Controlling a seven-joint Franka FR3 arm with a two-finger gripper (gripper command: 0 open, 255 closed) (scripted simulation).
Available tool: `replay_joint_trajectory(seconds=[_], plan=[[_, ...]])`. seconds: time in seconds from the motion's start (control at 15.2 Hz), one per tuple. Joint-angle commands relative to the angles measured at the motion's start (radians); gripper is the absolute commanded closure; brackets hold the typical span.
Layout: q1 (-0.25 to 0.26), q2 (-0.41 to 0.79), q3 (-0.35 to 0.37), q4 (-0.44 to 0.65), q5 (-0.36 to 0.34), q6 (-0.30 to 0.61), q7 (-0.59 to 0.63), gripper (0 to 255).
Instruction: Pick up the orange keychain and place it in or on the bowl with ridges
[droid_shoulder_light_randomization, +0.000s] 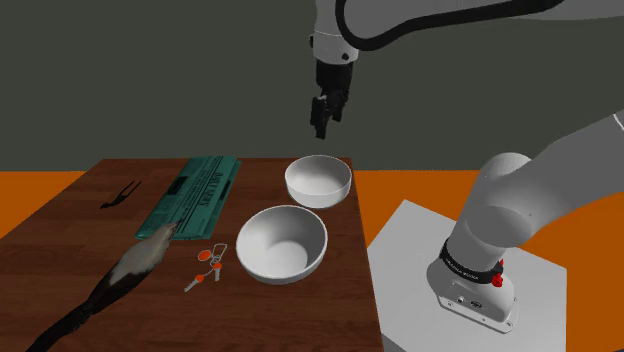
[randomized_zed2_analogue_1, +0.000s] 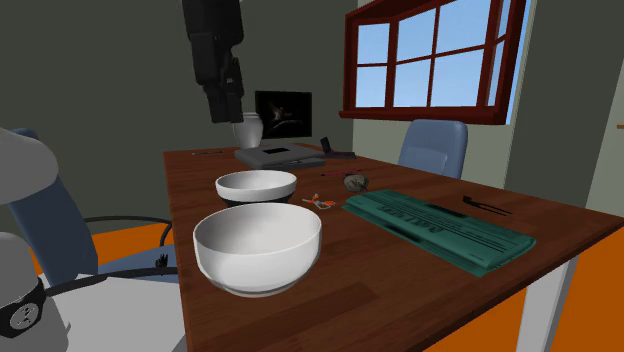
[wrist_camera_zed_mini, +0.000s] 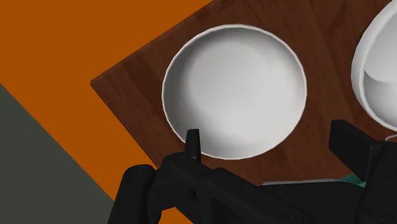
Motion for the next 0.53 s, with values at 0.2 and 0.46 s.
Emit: replay_joint_trajectory(seconds=[0.2, 0.46], plan=[[0.023, 0.138, 0.077, 0.033, 0.017, 0.091, 0.064, 0], [0.038, 0.259, 0.139, 0.083, 0.014, 0.15, 0.12, 0]])
